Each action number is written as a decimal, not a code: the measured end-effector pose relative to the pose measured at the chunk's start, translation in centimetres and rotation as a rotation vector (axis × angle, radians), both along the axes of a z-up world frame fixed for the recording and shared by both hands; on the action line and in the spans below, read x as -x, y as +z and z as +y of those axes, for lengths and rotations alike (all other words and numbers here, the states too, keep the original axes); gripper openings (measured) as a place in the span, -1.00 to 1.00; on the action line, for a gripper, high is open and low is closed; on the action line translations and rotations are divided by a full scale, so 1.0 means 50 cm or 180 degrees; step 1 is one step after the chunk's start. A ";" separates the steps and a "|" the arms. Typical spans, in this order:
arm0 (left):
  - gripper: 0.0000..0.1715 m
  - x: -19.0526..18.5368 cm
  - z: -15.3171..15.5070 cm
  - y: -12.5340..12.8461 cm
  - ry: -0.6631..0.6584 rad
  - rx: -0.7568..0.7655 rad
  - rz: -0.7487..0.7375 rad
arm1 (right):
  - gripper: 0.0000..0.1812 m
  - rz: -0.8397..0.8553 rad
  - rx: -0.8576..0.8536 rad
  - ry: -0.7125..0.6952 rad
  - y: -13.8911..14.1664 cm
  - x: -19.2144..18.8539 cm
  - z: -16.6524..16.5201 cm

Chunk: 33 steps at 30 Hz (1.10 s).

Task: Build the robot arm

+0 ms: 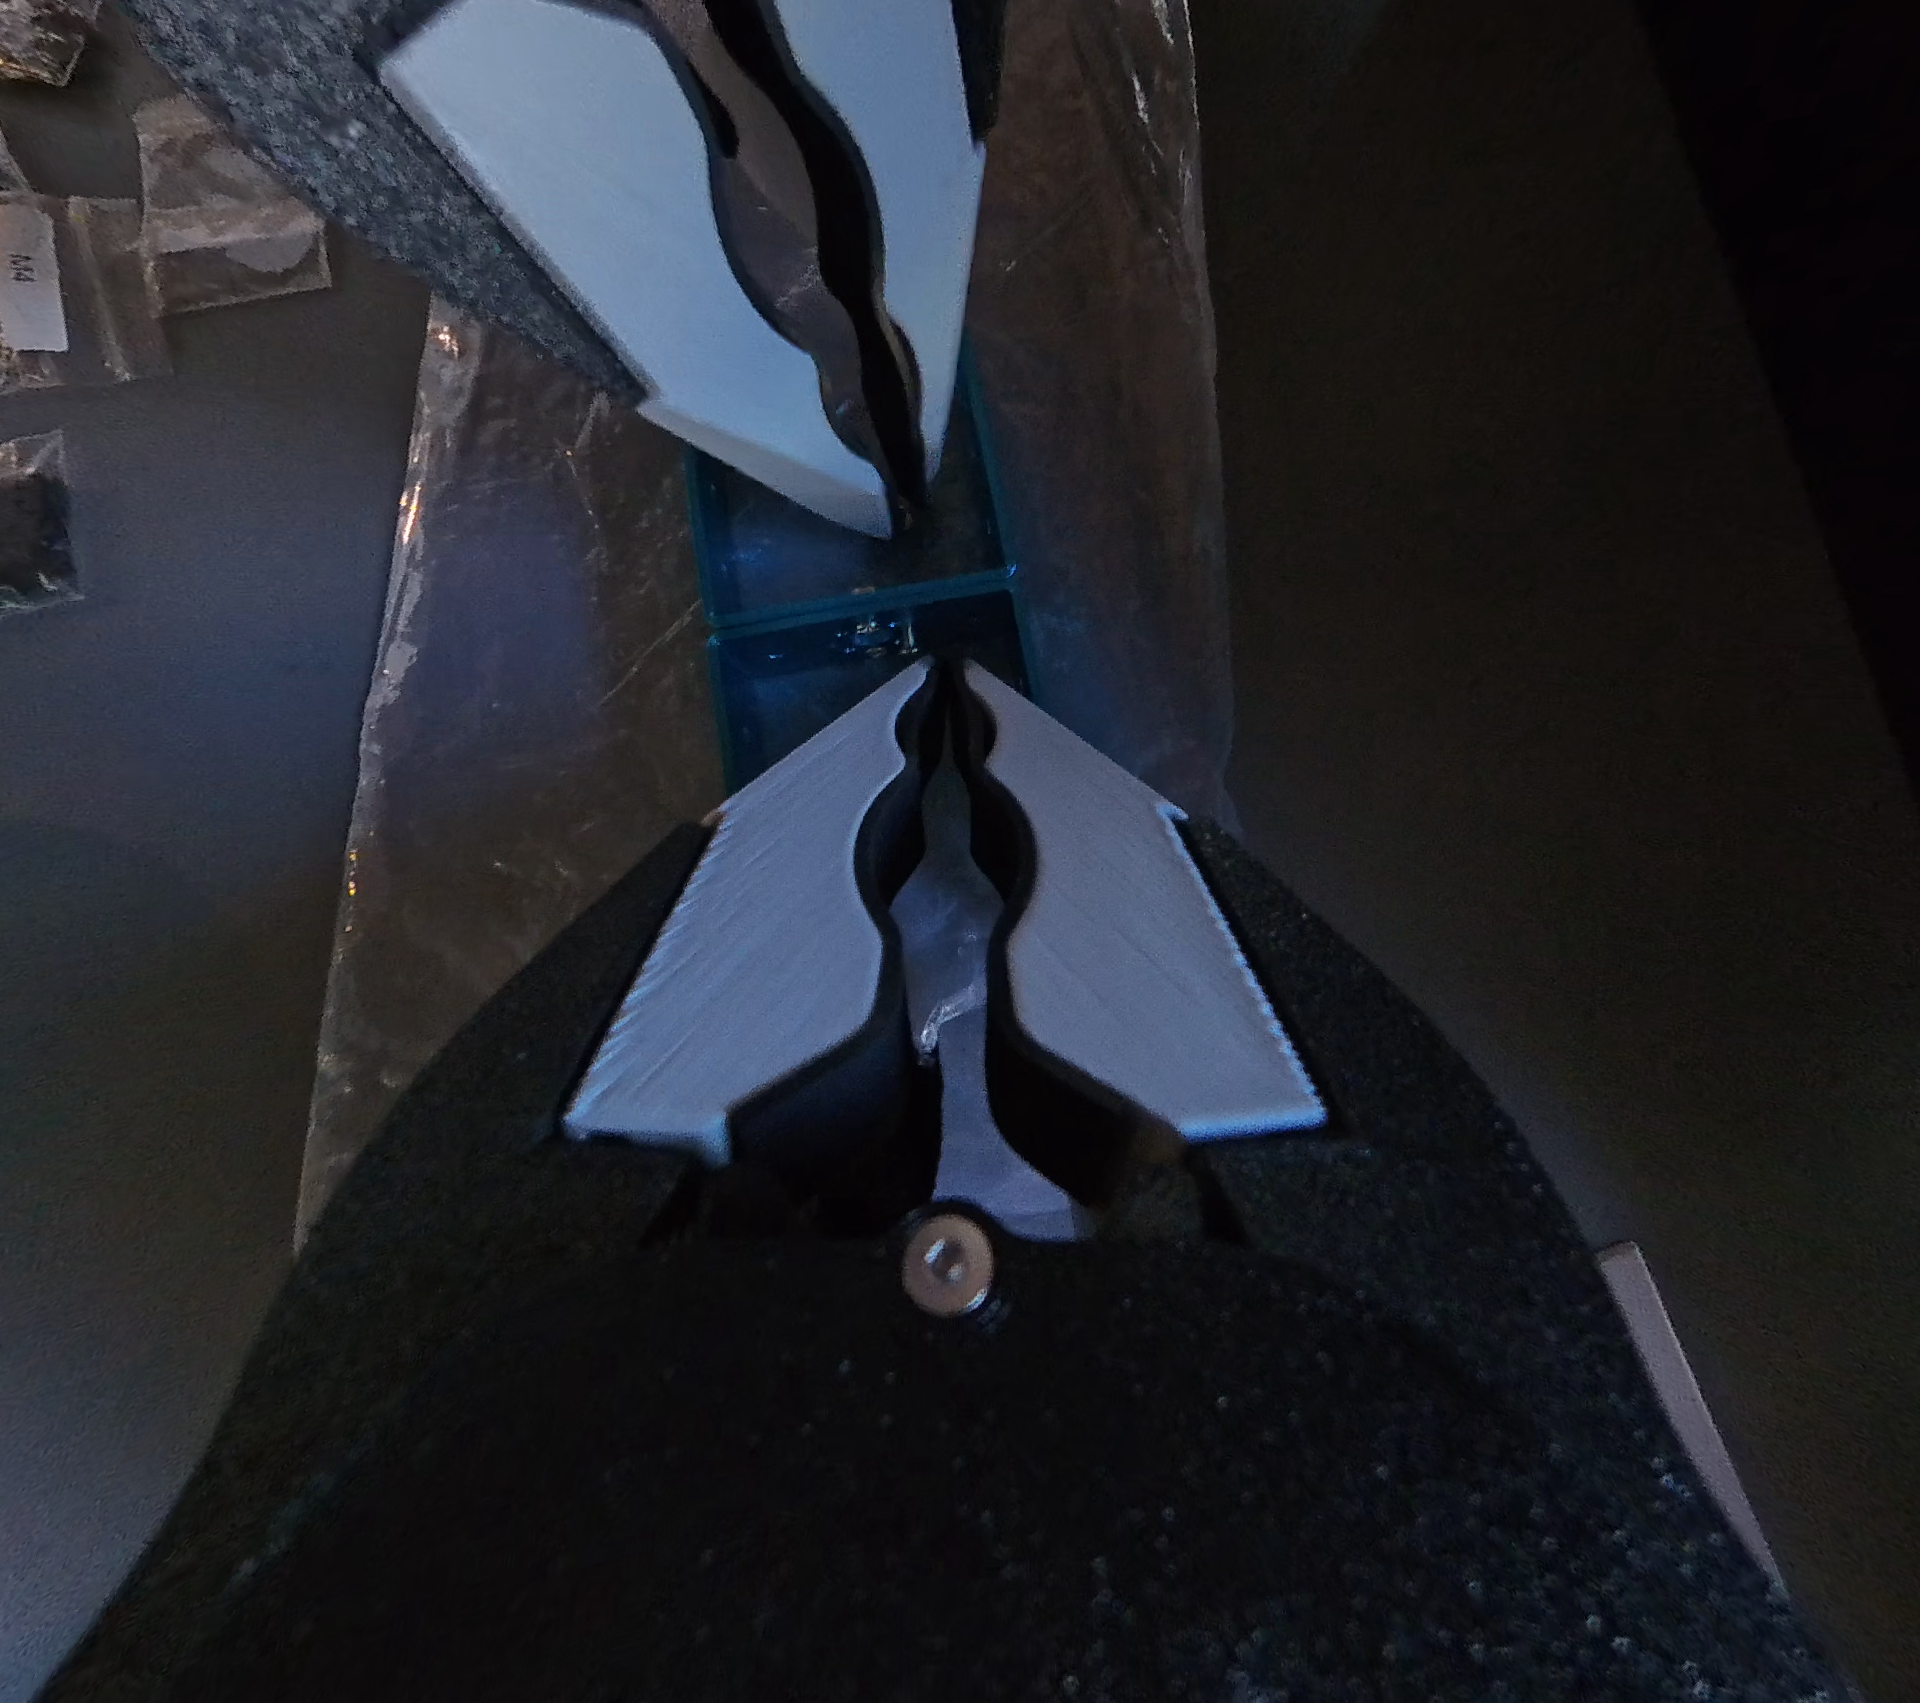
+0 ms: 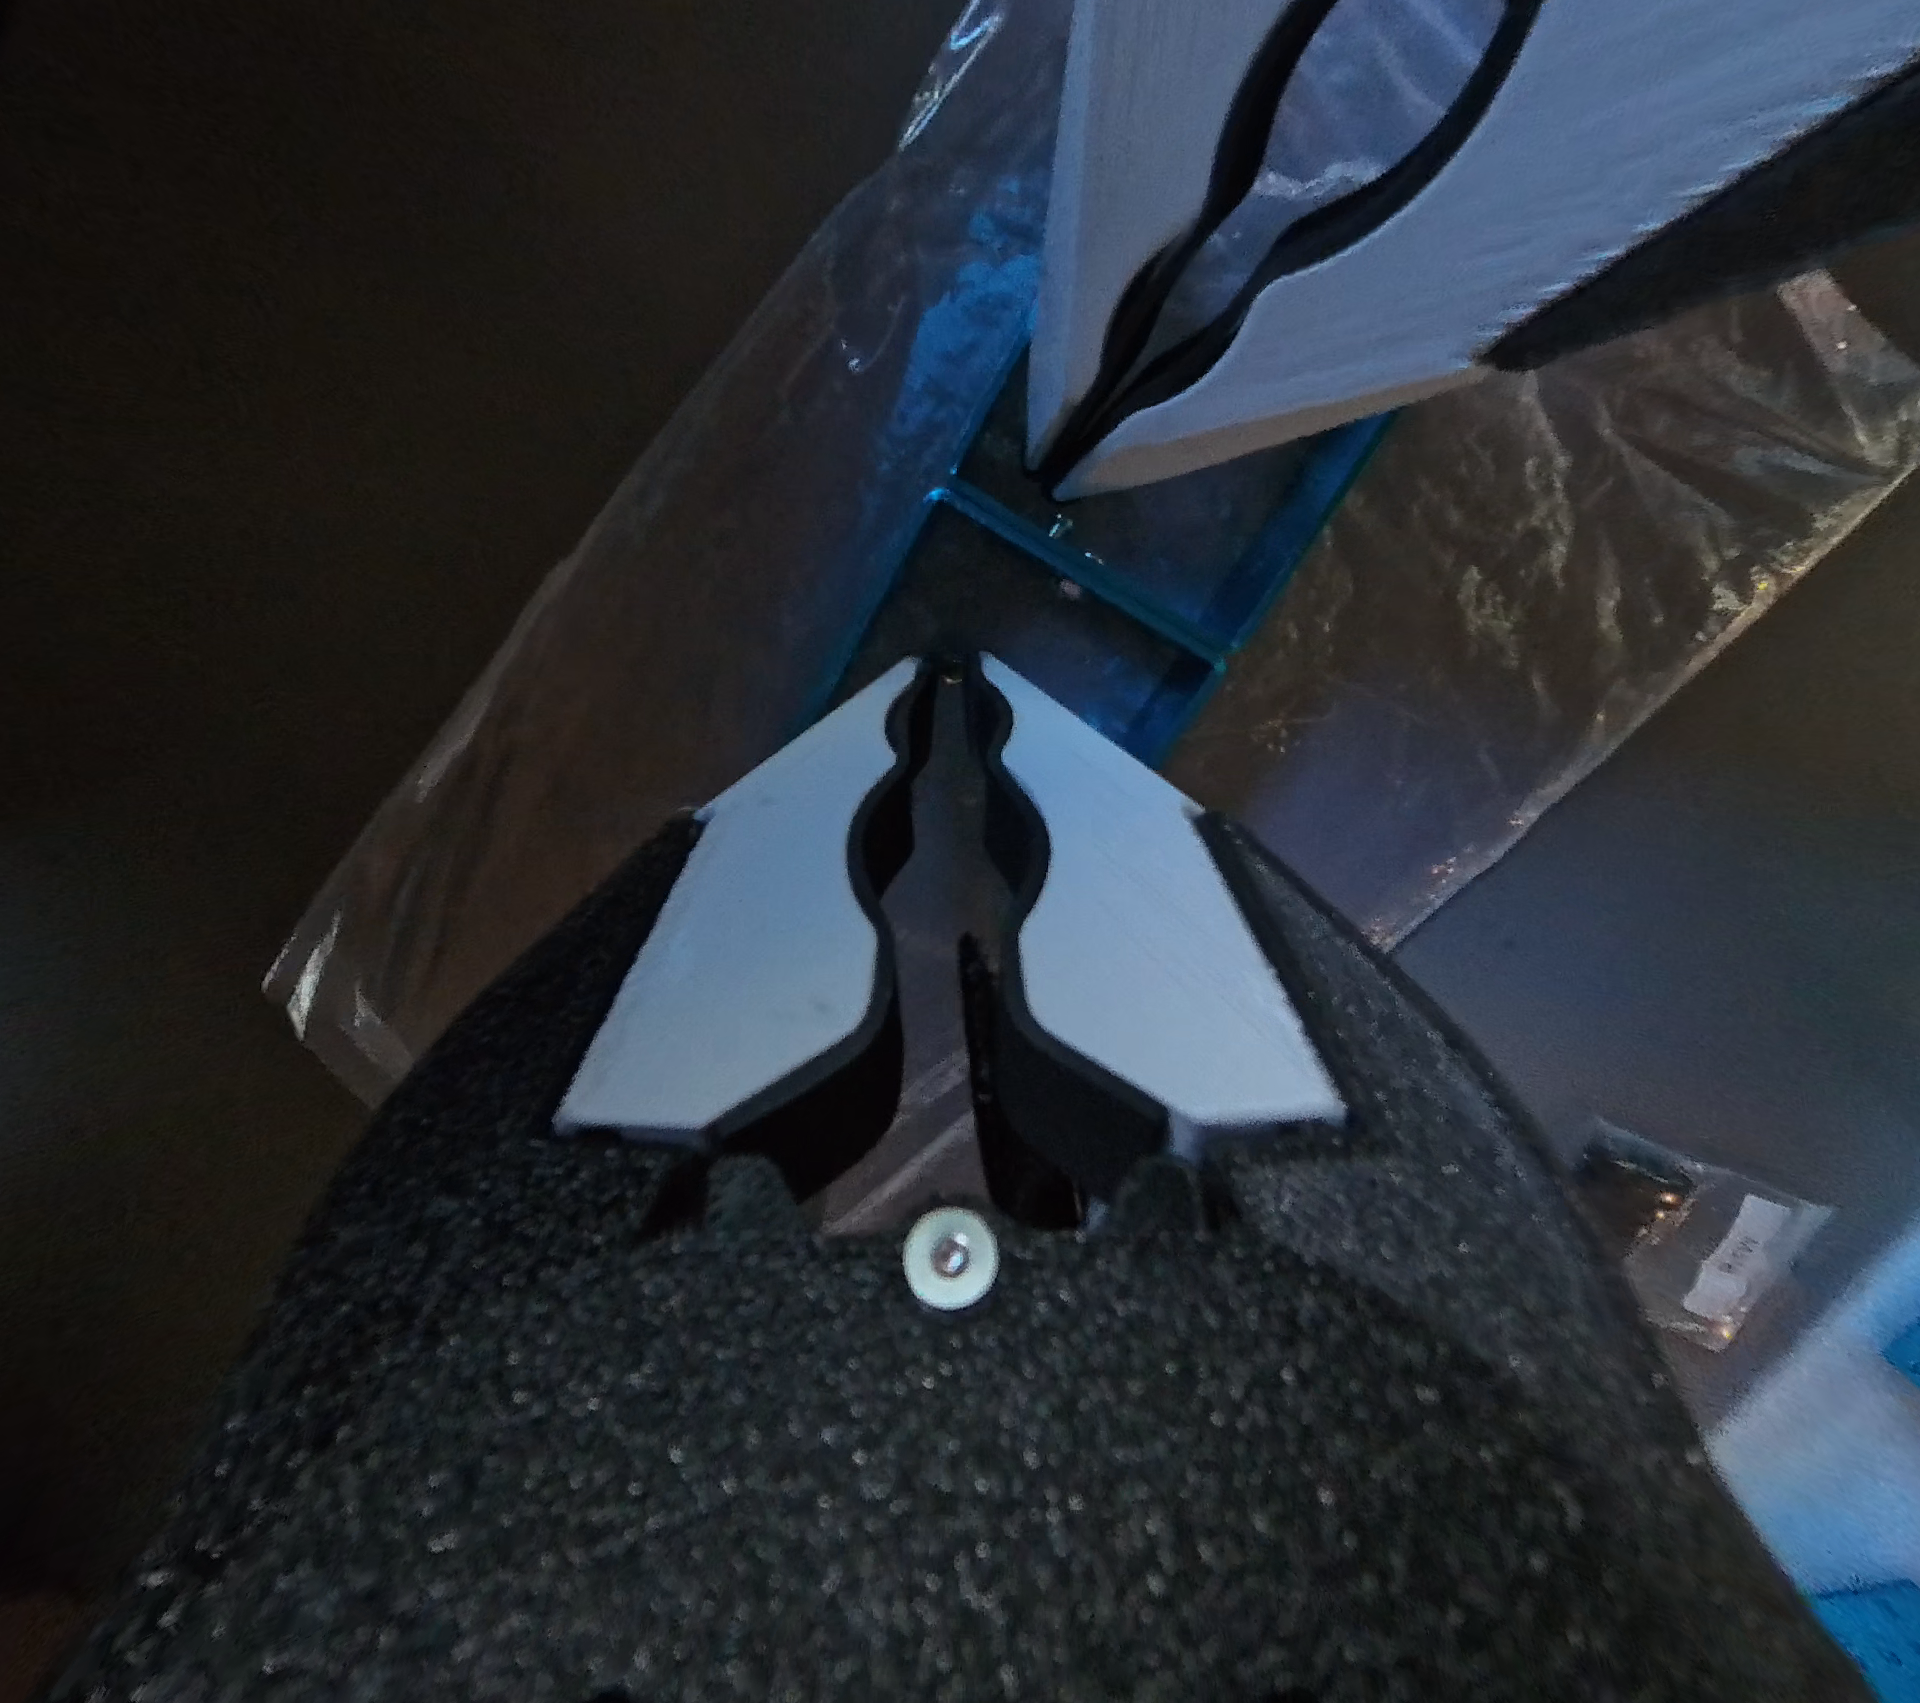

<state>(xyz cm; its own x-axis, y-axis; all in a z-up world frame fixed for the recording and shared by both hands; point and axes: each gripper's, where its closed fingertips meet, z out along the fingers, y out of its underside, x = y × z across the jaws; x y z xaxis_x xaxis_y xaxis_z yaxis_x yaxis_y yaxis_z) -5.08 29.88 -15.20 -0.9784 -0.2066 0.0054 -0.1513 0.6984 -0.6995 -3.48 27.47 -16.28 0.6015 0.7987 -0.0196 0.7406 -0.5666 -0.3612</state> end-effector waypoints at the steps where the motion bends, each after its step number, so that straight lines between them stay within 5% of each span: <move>1: -1.00 0.000 -0.001 0.000 -0.0002 0.0001 0.0000 | -0.94 -0.0026 0.0018 -0.0008 -0.003 -0.001 0.000; 33: -1.00 -0.004 -0.007 -0.005 0.0019 0.0017 -0.0020 | -0.95 -0.0078 0.0012 -0.0094 -0.002 0.000 0.000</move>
<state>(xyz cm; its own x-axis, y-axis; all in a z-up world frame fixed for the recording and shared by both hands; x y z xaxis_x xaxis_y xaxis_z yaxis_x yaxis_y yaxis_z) -4.86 29.52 -15.44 -0.9772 -0.2124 0.0005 -0.1511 0.6938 -0.7041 -3.48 27.45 -16.40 0.6251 0.7805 -0.0074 0.7322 -0.5897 -0.3409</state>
